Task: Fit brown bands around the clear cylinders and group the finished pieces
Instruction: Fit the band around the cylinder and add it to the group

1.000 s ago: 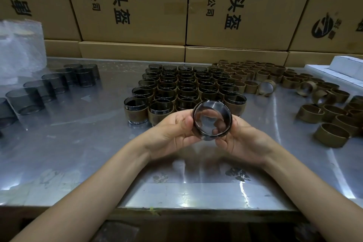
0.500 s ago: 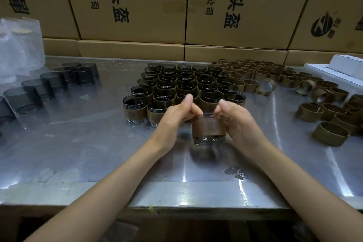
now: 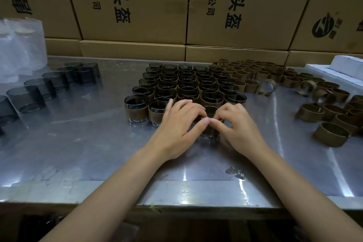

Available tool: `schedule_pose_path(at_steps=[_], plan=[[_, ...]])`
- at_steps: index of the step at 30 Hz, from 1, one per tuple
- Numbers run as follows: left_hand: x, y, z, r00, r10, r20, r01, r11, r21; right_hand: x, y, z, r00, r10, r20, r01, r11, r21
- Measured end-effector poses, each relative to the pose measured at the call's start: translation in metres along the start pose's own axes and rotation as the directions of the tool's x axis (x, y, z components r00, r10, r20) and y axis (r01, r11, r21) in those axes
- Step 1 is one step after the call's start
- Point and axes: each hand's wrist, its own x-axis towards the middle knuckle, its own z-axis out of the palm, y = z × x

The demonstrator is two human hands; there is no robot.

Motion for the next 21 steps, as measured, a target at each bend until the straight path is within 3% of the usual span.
schedule_pose_path(at_steps=[4, 8, 12, 21], plan=[[0.001, -0.009, -0.007, 0.947, -0.193, -0.256, 0.248, 0.947, 0.203, 0.000, 0.002, 0.002, 0.997, 0.073, -0.005, -0.074, 0.996, -0.044], [-0.004, -0.030, -0.017, 0.848, -0.500, -0.174, 0.529, 0.805, 0.267, -0.002, 0.003, 0.008, 0.996, 0.086, 0.024, -0.082, 0.988, -0.129], [-0.002, -0.033, -0.010, 0.849, -0.519, -0.101, 0.516, 0.773, 0.369, 0.004, 0.003, 0.013, 0.981, 0.156, 0.117, -0.134, 0.976, -0.173], [0.005, -0.037, -0.005, 0.862, -0.483, -0.156, 0.506, 0.797, 0.329, 0.018, 0.014, 0.017, 0.989, 0.132, 0.066, -0.119, 0.979, -0.168]])
